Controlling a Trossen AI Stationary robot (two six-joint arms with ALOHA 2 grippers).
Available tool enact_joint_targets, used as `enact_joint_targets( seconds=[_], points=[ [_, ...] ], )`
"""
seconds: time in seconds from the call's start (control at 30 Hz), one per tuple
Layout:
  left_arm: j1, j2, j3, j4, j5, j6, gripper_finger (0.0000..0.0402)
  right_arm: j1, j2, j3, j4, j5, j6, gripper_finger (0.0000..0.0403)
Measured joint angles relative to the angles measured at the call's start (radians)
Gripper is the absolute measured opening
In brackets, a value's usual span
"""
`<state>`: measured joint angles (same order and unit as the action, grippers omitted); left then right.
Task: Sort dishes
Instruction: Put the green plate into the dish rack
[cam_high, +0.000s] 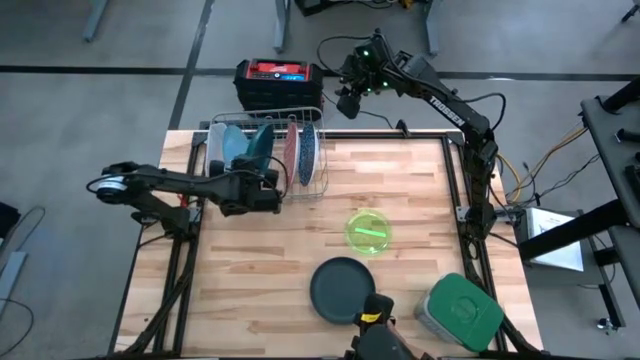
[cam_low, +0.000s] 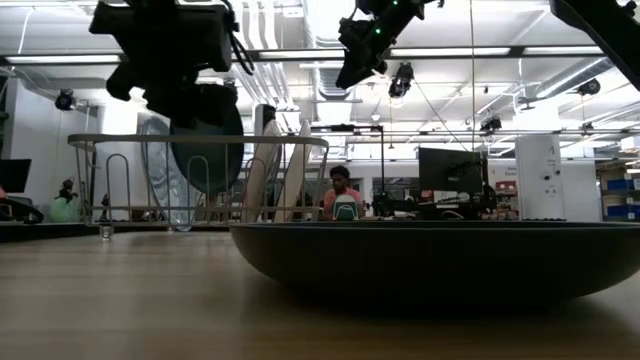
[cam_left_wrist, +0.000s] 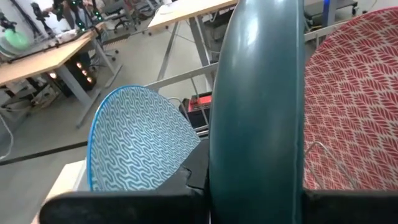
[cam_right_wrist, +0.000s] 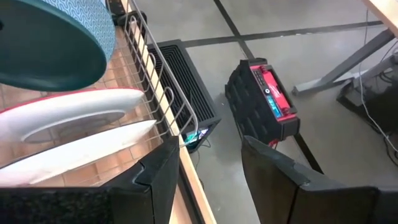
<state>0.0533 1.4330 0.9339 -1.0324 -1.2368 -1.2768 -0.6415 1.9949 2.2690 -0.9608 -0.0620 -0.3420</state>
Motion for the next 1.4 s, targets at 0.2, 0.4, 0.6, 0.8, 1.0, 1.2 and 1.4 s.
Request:
enact_joint_targets(
  seconds=[0.2, 0.4, 0.6, 0.8, 1.0, 1.2, 1.4],
  points=[
    [0.003, 0.050, 0.038, -0.012, 0.002, -0.002, 0.0031, 0.000, 0.000, -0.007, 0.002, 0.000, -0.001, 0.0169],
    [0.017, 0.052, 0.050, -0.019, 0.087, -0.018, 0.0065, 0.000, 0.000, -0.015, 0.001, 0.000, -0.001, 0.0167],
    [0.024, 0.051, 0.049, -0.023, 0.142, -0.016, 0.0110, 0.000, 0.000, -0.028, 0.001, 0.000, 0.000, 0.0171],
    [0.027, 0.049, 0.049, -0.024, 0.152, -0.022, 0.0155, 0.000, 0.000, -0.040, 0.001, 0.000, 0.000, 0.0174],
    [0.027, 0.047, 0.060, -0.041, 0.158, -0.022, 0.0189, 0.000, 0.000, -0.042, 0.001, 0.000, 0.001, 0.0172],
    [0.027, 0.045, 0.121, -0.084, 0.153, 0.062, 0.0211, 0.000, 0.000, -0.043, 0.001, 0.000, 0.002, 0.0176],
    [0.038, 0.046, 0.157, -0.085, 0.145, 0.193, 0.0219, 0.000, 0.000, -0.048, 0.001, 0.000, 0.003, 0.0176]
  ],
)
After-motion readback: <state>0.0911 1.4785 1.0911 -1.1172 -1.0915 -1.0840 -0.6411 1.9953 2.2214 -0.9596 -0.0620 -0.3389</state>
